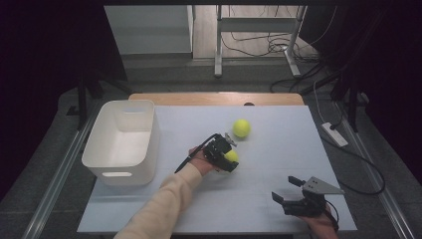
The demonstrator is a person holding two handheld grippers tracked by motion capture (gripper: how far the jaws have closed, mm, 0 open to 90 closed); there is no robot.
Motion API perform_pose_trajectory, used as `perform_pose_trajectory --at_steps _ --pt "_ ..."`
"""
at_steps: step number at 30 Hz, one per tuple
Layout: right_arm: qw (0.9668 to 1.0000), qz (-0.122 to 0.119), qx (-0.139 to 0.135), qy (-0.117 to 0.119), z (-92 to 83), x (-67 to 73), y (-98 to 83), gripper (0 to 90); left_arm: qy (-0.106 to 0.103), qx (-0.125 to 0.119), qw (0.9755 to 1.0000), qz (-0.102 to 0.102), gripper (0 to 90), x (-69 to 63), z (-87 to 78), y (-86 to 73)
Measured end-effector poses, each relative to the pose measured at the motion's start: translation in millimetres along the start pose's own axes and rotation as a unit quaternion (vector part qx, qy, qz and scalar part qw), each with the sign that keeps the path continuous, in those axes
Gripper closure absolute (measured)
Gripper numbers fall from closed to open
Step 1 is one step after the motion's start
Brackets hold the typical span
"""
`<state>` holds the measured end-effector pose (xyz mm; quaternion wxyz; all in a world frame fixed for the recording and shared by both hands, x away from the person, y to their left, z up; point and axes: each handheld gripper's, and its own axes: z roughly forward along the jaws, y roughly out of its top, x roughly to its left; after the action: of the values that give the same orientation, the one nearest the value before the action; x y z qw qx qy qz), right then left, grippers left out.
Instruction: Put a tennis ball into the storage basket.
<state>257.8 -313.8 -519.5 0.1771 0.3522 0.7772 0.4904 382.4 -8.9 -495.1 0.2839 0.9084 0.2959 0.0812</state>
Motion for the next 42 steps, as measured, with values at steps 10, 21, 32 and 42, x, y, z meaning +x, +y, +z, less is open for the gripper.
perform_pose_trajectory --at_steps 10,21,32,42 --pt "1.0000 0.002 -0.001 -0.002 -0.7 -0.3 0.0 10.8 0.002 -0.036 0.9993 0.000 26.8 -0.1 -17.8 0.1" --pt "1.0000 0.002 -0.003 -0.002 -0.4 0.4 0.8 10.8 -0.001 -0.061 0.9982 0.004 26.8 -2.2 -32.4 -1.1" --pt "1.0000 0.002 -0.005 -0.004 -1.1 -0.3 0.7 10.8 -0.001 -0.079 0.9968 0.002 26.8 -2.9 -41.7 -1.7" --pt "1.0000 0.002 -0.006 -0.004 -1.2 -0.3 0.7 10.8 0.001 -0.095 0.9955 0.000 26.8 -3.8 -49.7 -2.7"
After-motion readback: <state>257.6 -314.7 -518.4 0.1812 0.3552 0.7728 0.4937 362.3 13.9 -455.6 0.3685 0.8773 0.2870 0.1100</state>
